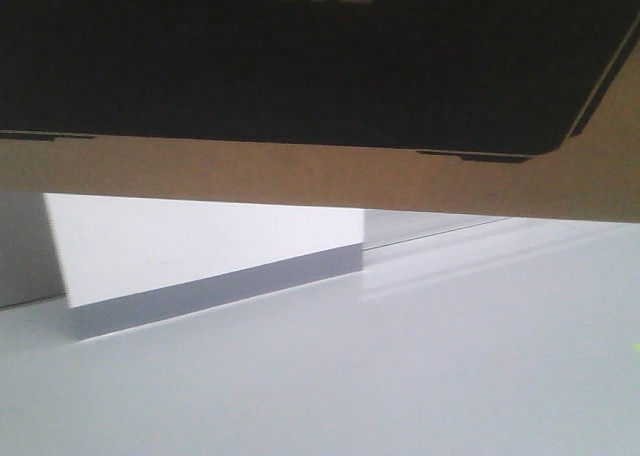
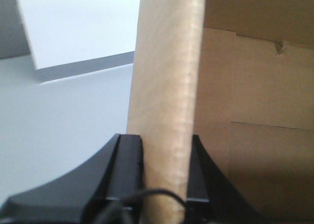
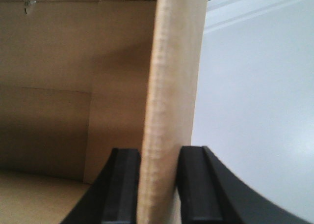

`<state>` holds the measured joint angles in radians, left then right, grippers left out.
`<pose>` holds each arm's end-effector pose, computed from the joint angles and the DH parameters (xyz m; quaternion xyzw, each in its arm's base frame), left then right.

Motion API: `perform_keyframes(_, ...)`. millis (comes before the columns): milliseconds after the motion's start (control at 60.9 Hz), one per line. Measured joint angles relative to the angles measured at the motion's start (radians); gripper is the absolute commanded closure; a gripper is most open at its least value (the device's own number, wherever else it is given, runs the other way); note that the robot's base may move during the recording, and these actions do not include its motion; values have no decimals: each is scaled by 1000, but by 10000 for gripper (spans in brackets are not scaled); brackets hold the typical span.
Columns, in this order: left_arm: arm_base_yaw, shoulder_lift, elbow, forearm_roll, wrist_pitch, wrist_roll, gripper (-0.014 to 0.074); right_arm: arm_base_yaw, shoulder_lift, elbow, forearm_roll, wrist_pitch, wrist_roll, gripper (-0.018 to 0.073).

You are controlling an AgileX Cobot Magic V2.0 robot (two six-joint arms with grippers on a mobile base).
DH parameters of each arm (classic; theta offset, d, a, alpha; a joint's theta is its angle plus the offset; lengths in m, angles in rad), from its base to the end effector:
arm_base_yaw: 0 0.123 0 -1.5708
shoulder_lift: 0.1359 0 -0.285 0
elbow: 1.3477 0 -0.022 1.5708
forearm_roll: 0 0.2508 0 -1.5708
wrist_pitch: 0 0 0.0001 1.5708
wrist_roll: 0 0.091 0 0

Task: Grab box from left shelf to table start
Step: 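Keep holding the box with both grippers while driving onward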

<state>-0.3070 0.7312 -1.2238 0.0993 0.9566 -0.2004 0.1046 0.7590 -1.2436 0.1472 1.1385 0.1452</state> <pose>0.0954 -0.0225 0.4628 0.0449 0.8248 -0.0929 0.5559 0.0951 0.0222 0.4514 0.0126 0.8742 0.1326 0.4670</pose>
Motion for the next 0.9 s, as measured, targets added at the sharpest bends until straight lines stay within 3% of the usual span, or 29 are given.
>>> perform_keyframes(903,0,0,2,-4,44,0,682,0,0,0,-2,6,2,541)
